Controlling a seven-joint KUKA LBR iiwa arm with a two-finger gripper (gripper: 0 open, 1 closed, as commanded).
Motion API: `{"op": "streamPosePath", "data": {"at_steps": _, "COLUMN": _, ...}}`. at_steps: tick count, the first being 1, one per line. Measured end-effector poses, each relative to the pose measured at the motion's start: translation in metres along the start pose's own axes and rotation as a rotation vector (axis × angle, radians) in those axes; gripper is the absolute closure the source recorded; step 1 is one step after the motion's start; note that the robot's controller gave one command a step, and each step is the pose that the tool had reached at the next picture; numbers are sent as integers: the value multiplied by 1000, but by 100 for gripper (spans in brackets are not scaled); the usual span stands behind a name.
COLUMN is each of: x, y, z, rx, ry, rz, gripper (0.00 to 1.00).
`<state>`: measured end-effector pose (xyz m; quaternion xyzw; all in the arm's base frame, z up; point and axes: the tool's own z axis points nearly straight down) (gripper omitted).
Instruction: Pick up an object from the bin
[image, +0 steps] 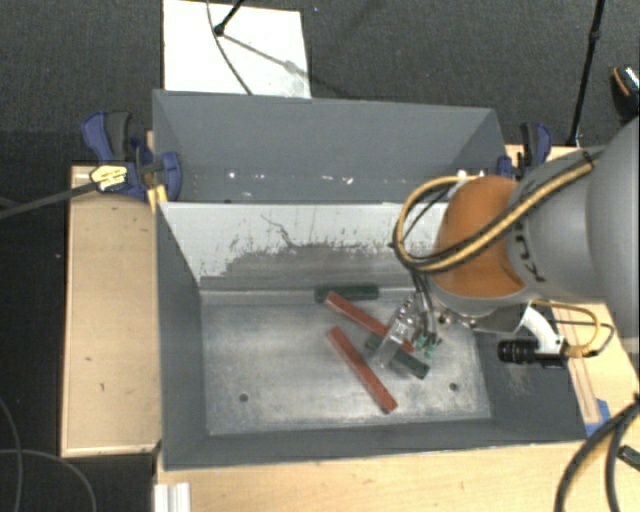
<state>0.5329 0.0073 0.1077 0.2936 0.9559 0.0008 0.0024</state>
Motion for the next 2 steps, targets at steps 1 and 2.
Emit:
{"op": "streamPosePath", "data": {"at_steps": 1, "x": -1, "y": 1, "z": -41, "rx": -1, "ry": -1, "rz": -8, "gripper": 100}}
{"op": "streamPosePath", "data": {"at_steps": 2, "x": -2, "y": 1, "z": -53, "rx": 0, "ry": 1, "rz": -15, "gripper": 100}}
